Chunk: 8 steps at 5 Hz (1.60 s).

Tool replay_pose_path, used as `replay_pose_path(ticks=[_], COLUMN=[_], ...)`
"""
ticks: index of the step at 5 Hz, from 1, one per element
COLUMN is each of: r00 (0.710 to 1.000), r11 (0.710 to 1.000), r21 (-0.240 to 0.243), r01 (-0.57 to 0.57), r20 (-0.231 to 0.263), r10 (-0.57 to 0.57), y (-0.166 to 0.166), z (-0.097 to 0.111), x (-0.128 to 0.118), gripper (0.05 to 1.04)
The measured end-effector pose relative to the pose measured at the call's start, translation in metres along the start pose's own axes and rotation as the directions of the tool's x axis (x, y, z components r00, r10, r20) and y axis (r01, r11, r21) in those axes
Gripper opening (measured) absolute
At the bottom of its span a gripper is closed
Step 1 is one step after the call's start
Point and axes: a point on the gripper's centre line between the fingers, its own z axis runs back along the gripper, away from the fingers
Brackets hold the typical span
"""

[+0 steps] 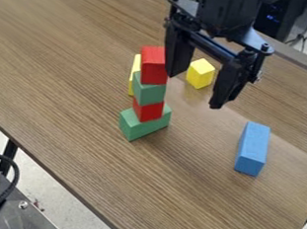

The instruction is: Remove the cube from the tower and put it in the right side of the table

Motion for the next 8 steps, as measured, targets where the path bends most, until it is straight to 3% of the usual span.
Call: replay_pose_path(ticks=[2,5,6,7,8], r00=[1.000,1.000,0.993,0.937,0.842], r11=[1.000,0.999,0.993,0.937,0.842], r21=[0.014,0.023,0.002,-0.006,0.024], r01=[-0.010,-0.024,-0.118,-0.348,-0.539], r20=[-0.022,0.007,0.010,0.023,0.002], r10=[0.010,0.023,0.118,0.348,0.539], y=[0.003,0.010,0.016,0.019,0.022], z=[-0.006,0.011,0.016,0.021,0.022], x=[-0.002,-0.013,-0.015,-0.014,-0.008], gripper=[0.999,0.999,0.999,0.999,0.999])
